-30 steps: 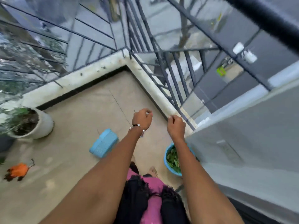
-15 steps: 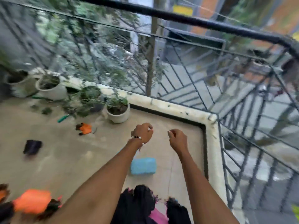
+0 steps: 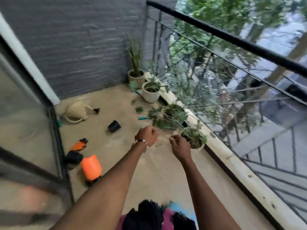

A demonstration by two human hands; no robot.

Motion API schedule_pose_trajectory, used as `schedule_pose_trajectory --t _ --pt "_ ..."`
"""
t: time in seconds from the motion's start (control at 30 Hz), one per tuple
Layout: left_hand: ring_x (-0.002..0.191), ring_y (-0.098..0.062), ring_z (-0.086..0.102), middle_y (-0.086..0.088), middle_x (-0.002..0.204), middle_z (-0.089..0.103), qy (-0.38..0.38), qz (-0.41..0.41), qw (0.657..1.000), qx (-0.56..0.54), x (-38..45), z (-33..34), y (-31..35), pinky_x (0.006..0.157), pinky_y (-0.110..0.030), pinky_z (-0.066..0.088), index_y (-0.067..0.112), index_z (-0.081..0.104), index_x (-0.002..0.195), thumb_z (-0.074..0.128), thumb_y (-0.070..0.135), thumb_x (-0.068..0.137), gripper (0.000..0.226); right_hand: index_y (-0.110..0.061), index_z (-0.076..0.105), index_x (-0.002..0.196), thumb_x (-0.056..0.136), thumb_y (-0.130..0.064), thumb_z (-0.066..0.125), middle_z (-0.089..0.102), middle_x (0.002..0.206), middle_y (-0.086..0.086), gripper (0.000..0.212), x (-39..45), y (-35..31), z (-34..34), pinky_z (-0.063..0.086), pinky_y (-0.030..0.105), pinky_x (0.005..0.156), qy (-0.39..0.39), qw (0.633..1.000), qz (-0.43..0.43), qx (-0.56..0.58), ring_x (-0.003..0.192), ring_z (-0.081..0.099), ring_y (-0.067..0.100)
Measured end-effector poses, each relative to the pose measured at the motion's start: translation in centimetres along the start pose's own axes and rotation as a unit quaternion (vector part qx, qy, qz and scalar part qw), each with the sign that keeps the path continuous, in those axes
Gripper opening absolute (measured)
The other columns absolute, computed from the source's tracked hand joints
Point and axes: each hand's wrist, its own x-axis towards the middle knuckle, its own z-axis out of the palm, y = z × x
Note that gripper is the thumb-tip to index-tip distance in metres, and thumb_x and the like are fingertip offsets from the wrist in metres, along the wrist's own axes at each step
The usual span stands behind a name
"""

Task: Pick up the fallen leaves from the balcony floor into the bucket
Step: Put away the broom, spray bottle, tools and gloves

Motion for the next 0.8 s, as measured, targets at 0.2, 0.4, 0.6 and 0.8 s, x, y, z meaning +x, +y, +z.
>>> schedule_pose_trajectory --t 0.2,0.4,0.6,0.8 --pt "0.104 -0.028 0.063 -0.007 0.110 0.071 0.054 -0.087 0.995 -0.013 2.6 -4.3 -5.8 0.088 -0.039 0.052 0.019 0.067 0.110 0.062 0.031 0.087 0.026 -0.005 0.069 0.111 0.097 -0.022 0.056 0.072 0.106 0.015 0.026 5.8 -4.8 4.3 0.039 0.026 0.071 -0.082 0.993 -0.075 -0.031 0.103 0.066 0.029" --pt "0.108 -0.029 0.063 -0.008 0.112 0.070 0.138 -0.168 0.976 -0.020 6.7 -8.6 -8.9 0.087 -0.036 0.052 0.020 0.069 0.112 0.064 0.029 0.088 0.026 -0.008 0.068 0.112 0.096 -0.027 0.056 0.072 0.106 0.012 0.028 12.7 -8.3 9.5 0.043 0.026 0.077 -0.158 0.981 -0.111 -0.028 0.100 0.066 0.028" --pt "0.104 -0.031 0.064 -0.012 0.105 0.071 0.195 -0.220 0.955 -0.041 11.7 -12.3 -10.2 0.085 -0.037 0.051 0.019 0.068 0.105 0.065 0.027 0.086 0.021 -0.005 0.067 0.111 0.096 -0.026 0.056 0.071 0.106 0.016 0.029 20.7 -13.6 13.1 0.048 0.034 0.083 -0.222 0.955 -0.191 -0.052 0.102 0.065 0.033" --pt "0.104 -0.030 0.064 -0.014 0.103 0.073 0.219 -0.259 0.940 -0.037 15.5 -15.1 -13.6 0.087 -0.035 0.049 0.013 0.066 0.113 0.065 0.023 0.088 0.027 -0.002 0.069 0.105 0.097 -0.018 0.054 0.071 0.106 0.017 0.024 26.2 -18.4 18.3 0.047 0.036 0.084 -0.264 0.932 -0.242 -0.055 0.101 0.065 0.035"
